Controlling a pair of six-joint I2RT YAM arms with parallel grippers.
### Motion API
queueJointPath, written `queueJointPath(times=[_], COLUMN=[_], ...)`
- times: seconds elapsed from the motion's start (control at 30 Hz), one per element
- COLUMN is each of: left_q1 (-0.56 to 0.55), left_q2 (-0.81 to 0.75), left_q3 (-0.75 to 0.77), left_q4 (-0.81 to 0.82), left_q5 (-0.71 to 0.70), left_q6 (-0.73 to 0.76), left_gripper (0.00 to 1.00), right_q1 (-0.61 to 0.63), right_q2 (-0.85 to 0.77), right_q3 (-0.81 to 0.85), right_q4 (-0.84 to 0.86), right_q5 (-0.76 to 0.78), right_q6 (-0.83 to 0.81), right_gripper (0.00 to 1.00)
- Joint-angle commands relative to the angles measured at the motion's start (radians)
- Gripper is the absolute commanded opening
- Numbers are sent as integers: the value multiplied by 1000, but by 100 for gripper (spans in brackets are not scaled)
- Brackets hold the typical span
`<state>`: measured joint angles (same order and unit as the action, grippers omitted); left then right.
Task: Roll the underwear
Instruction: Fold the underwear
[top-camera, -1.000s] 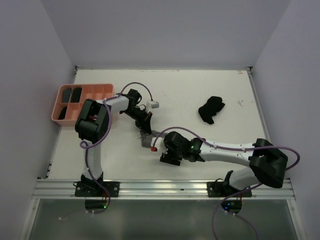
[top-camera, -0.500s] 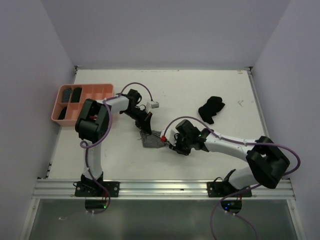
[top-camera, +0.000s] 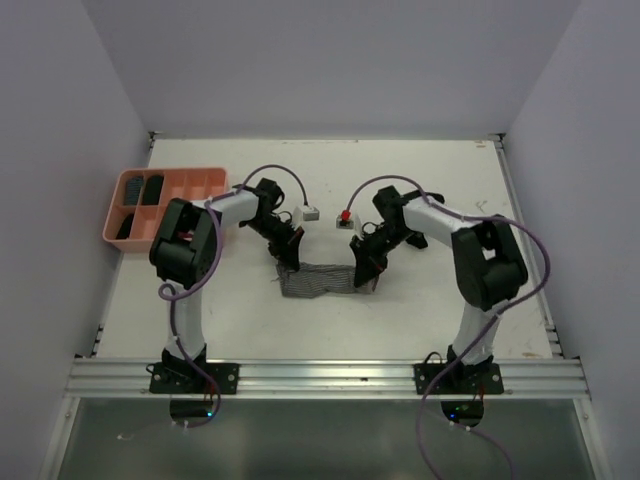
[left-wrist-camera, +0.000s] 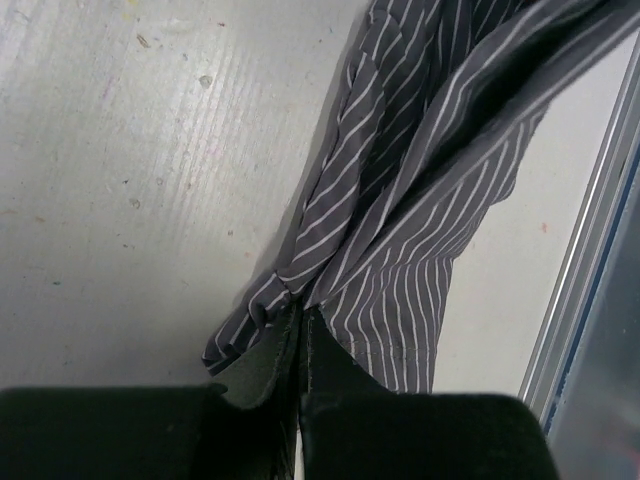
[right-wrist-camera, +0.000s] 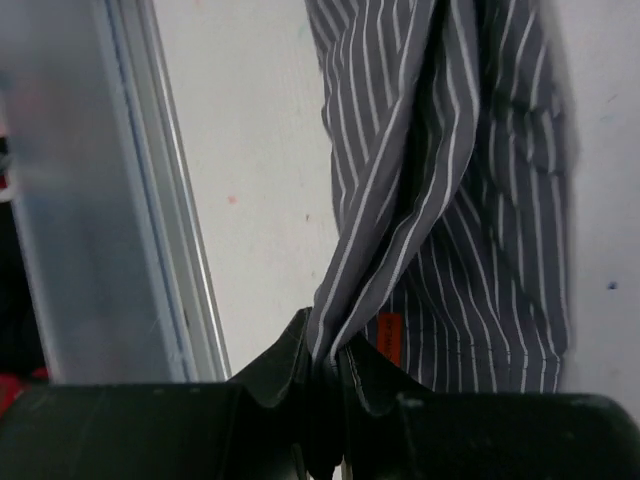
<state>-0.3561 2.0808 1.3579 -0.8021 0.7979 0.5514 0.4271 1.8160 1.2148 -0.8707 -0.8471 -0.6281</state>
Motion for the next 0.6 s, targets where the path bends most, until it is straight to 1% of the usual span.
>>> queueJointPath(times=[0.0, 0.03, 0.07, 0.1, 0.13, 0.17, 0.2, 0.23, 0.27, 0.3, 0.33, 0.4, 0.43, 0.5, 0.53, 0.57], left_q1=[5, 5, 5, 5, 5, 5, 5, 5, 5, 5, 5, 5, 5, 5, 5, 5], left_q2=[55, 53, 51, 47, 42, 38, 27, 24, 4, 4, -4, -33, -40, -57, -62, -70], left_q3=[-25, -26, -28, -31, -32, -37, -49, -51, -60, -60, -65, -63, -59, -56, -56, -54], left_q4=[-40, -40, -40, -37, -37, -32, -23, -23, -23, -19, -16, -6, -5, -8, -11, -14], left_q5=[-305, -307, -316, -325, -331, -345, -356, -362, -411, -411, -417, -411, -408, -379, -370, -349], left_q6=[119, 130, 134, 140, 156, 160, 165, 177, 224, 225, 241, 260, 269, 286, 303, 312], left_gripper=[0, 0, 0, 0, 0, 0, 0, 0, 0, 0, 0, 0, 1, 5, 10, 15], right_q1=[-25, -37, -60, -76, -89, -123, -139, -151, -174, -174, -174, -174, -172, -174, -174, -174], right_q2=[172, 215, 256, 344, 380, 420, 474, 489, 485, 485, 474, 457, 435, 408, 398, 378], right_q3=[70, 112, 135, 159, 208, 235, 259, 290, 301, 301, 304, 310, 310, 308, 313, 318], right_q4=[-344, -388, -487, -532, -578, -659, -703, -720, -720, -720, -719, -697, -650, -599, -559, -551], right_q5=[-179, -187, -207, -214, -228, -243, -266, -273, -261, -264, -264, -260, -251, -245, -238, -234], right_q6=[-214, -287, -324, -353, -414, -441, -476, -479, -473, -473, -461, -431, -376, -309, -247, -231], right_gripper=[3, 3, 3, 3, 2, 2, 2, 2, 6, 6, 13, 18, 26, 32, 36, 39])
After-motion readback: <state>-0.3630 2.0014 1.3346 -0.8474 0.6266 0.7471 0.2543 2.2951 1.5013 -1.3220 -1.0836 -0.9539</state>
